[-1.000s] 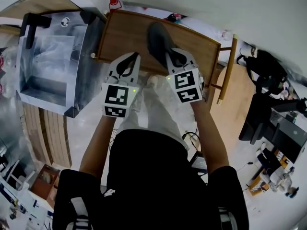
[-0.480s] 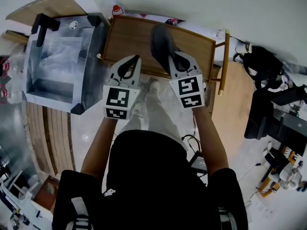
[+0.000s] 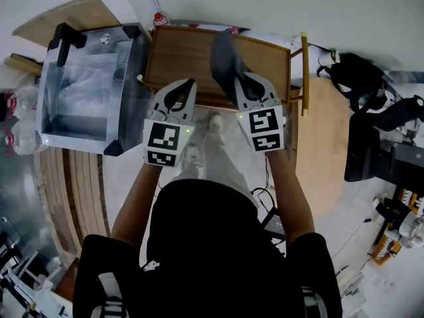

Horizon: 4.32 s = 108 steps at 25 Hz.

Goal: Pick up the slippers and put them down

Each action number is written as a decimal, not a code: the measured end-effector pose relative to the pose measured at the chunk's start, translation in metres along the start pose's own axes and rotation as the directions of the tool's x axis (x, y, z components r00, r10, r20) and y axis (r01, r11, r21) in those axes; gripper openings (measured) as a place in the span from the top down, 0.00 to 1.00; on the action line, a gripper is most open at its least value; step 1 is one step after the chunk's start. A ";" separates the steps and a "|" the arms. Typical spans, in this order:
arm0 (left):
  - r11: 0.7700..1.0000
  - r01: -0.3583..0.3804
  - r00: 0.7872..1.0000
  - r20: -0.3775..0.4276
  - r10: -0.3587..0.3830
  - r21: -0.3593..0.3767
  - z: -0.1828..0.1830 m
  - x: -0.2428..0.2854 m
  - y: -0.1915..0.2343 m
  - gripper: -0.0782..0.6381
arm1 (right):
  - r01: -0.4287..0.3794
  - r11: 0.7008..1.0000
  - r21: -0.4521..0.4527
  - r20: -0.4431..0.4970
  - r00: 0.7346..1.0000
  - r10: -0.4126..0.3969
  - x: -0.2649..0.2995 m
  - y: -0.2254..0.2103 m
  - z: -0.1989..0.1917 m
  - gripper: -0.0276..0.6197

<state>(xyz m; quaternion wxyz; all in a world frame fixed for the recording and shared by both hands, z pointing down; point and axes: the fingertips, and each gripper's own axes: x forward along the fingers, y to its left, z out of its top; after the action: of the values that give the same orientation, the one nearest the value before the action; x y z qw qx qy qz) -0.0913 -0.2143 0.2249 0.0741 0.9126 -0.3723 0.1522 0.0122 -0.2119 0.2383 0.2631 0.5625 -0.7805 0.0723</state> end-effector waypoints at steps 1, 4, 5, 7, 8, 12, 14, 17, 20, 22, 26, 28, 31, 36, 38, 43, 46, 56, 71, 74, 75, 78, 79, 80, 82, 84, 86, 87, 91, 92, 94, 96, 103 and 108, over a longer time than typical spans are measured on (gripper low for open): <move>1.000 0.007 1.000 0.005 -0.007 0.005 0.001 -0.003 -0.002 0.88 | 0.011 1.000 0.004 0.005 1.000 -0.011 -0.005 0.001 0.000 0.94; 0.999 0.030 0.999 0.017 -0.031 0.018 0.002 -0.013 -0.009 0.88 | 0.041 0.999 0.021 0.017 0.999 -0.041 -0.019 0.006 -0.001 0.94; 0.999 0.039 0.999 0.021 -0.039 0.021 0.002 -0.016 -0.012 0.88 | 0.050 0.998 0.027 0.019 0.999 -0.051 -0.024 0.008 -0.003 0.94; 0.998 0.053 0.998 0.026 -0.054 0.036 0.001 -0.022 -0.018 0.88 | 0.068 0.997 0.039 0.021 0.997 -0.069 -0.033 0.011 -0.006 0.94; 0.997 0.061 0.998 0.026 -0.062 0.044 0.000 -0.024 -0.021 0.88 | 0.077 0.996 0.046 0.021 0.997 -0.078 -0.038 0.012 -0.009 0.94; 0.994 0.103 0.995 0.015 -0.103 0.023 -0.011 -0.032 -0.036 0.88 | 0.106 0.992 0.070 0.012 0.994 -0.107 -0.055 0.019 -0.022 0.94; 0.992 0.119 0.993 0.009 -0.120 0.029 -0.015 -0.035 -0.043 0.88 | 0.119 0.990 0.079 0.008 0.993 -0.120 -0.063 0.021 -0.029 0.94; 0.987 0.150 0.989 0.004 -0.150 0.050 -0.017 -0.034 -0.057 0.88 | 0.148 0.984 0.098 -0.001 0.989 -0.149 -0.074 0.018 -0.039 0.94; 0.980 0.188 0.982 -0.001 -0.189 0.059 -0.018 -0.031 -0.068 0.88 | 0.178 0.977 0.118 -0.010 0.984 -0.179 -0.083 0.014 -0.048 0.94; 0.975 0.212 0.977 -0.009 -0.212 0.063 -0.020 -0.026 -0.077 0.88 | 0.198 0.972 0.129 -0.014 0.980 -0.198 -0.090 0.009 -0.053 0.94; 0.963 0.262 0.965 -0.020 -0.261 0.066 -0.021 -0.013 -0.100 0.88 | 0.246 0.957 0.154 -0.038 0.969 -0.243 -0.108 -0.008 -0.070 0.94; 0.955 0.288 0.958 -0.026 -0.287 0.072 -0.021 -0.008 -0.114 0.88 | 0.269 0.948 0.168 -0.050 0.963 -0.264 -0.118 -0.015 -0.079 0.94; 0.944 0.319 0.948 -0.036 -0.317 0.079 -0.023 -0.002 -0.136 0.88 | 0.298 0.936 0.186 -0.064 0.955 -0.291 -0.137 -0.025 -0.094 0.94; 0.933 0.351 0.936 -0.061 -0.347 0.085 -0.031 -0.001 -0.171 0.88 | 0.332 0.917 0.219 -0.084 0.943 -0.322 -0.170 -0.036 -0.120 0.94; 0.928 0.361 0.932 -0.073 -0.356 0.087 -0.037 -0.002 -0.184 0.88 | 0.342 0.912 0.228 -0.093 0.940 -0.329 -0.182 -0.038 -0.131 0.94; 0.922 0.377 0.923 -0.114 -0.367 0.087 -0.056 -0.005 -0.216 0.88 | 0.359 0.898 0.255 -0.112 0.933 -0.342 -0.211 -0.042 -0.157 0.94; 0.923 0.372 0.924 -0.133 -0.359 0.095 -0.067 -0.009 -0.231 0.88 | 0.360 0.895 0.262 -0.111 0.933 -0.343 -0.225 -0.042 -0.169 0.94; 0.931 0.348 0.936 -0.105 -0.337 0.113 -0.096 -0.039 -0.266 0.88 | 0.365 0.895 0.257 -0.104 0.931 -0.350 -0.268 -0.023 -0.217 0.94; 0.927 0.351 0.931 -0.152 -0.330 0.135 -0.195 -0.025 -0.283 0.88 | 0.369 0.875 0.315 -0.135 0.929 -0.343 -0.257 0.009 -0.323 0.94; 0.919 0.364 0.928 -0.147 -0.343 0.150 -0.217 -0.006 -0.285 0.88 | 0.372 0.874 0.311 -0.138 0.928 -0.346 -0.241 0.006 -0.349 0.94; 0.916 0.367 0.927 -0.148 -0.346 0.159 -0.226 0.001 -0.284 0.88 | 0.373 0.875 0.308 -0.146 0.927 -0.344 -0.235 0.007 -0.358 0.94; 0.914 0.366 0.927 -0.154 -0.342 0.175 -0.254 0.020 -0.272 0.88 | 0.375 0.875 0.306 -0.139 0.927 -0.348 -0.213 0.008 -0.383 0.94; 0.914 0.367 0.927 -0.156 -0.342 0.172 -0.265 0.026 -0.268 0.88 | 0.374 0.876 0.304 -0.144 0.927 -0.346 -0.204 0.009 -0.394 0.94; 0.915 0.368 0.926 -0.158 -0.343 0.168 -0.276 0.033 -0.264 0.88 | 0.373 0.877 0.303 -0.155 0.927 -0.341 -0.196 0.011 -0.406 0.94; 0.915 0.371 0.923 -0.168 -0.345 0.159 -0.302 0.048 -0.257 0.88 | 0.374 0.875 0.307 -0.175 0.926 -0.334 -0.176 0.015 -0.432 0.94; 0.915 0.384 0.915 -0.186 -0.358 0.127 -0.328 0.060 -0.256 0.88 | 0.376 0.870 0.318 -0.175 0.926 -0.336 -0.158 0.019 -0.451 0.94; 0.914 0.393 0.910 -0.188 -0.370 0.101 -0.347 0.072 -0.255 0.88 | 0.370 0.870 0.325 -0.189 0.927 -0.324 -0.143 0.024 -0.472 0.94; 0.915 0.392 0.910 -0.184 -0.371 0.098 -0.355 0.078 -0.255 0.88 | 0.366 0.872 0.326 -0.199 0.928 -0.315 -0.136 0.027 -0.482 0.94; 0.913 0.396 0.910 -0.177 -0.376 0.095 -0.386 0.100 -0.254 0.88 | 0.351 0.882 0.316 -0.173 0.935 -0.310 -0.109 0.031 -0.507 0.94; 0.912 0.399 0.909 -0.176 -0.378 0.098 -0.393 0.105 -0.254 0.88 | 0.349 0.883 0.314 -0.160 0.936 -0.313 -0.101 0.030 -0.510 0.94; 0.909 0.403 0.908 -0.170 -0.383 0.105 -0.407 0.116 -0.252 0.88 | 0.346 0.886 0.310 -0.150 0.938 -0.314 -0.087 0.028 -0.521 0.94; 0.907 0.408 0.906 -0.164 -0.390 0.099 -0.424 0.127 -0.250 0.88 | 0.344 0.887 0.307 -0.151 0.938 -0.311 -0.075 0.029 -0.535 0.94; 0.901 0.428 0.899 -0.140 -0.416 0.067 -0.475 0.161 -0.250 0.88 | 0.373 0.875 0.310 -0.137 0.928 -0.347 -0.043 0.025 -0.589 0.94; 0.892 0.449 0.888 -0.138 -0.439 0.053 -0.517 0.182 -0.250 0.88 | 0.377 0.861 0.341 -0.164 0.926 -0.340 -0.018 0.039 -0.643 0.94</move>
<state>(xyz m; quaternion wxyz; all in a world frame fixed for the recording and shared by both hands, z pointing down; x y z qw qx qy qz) 0.0921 -0.0272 0.7678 0.0917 0.9647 -0.1419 0.2021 0.1927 0.0805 0.7839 0.2004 0.7327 -0.6208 0.1941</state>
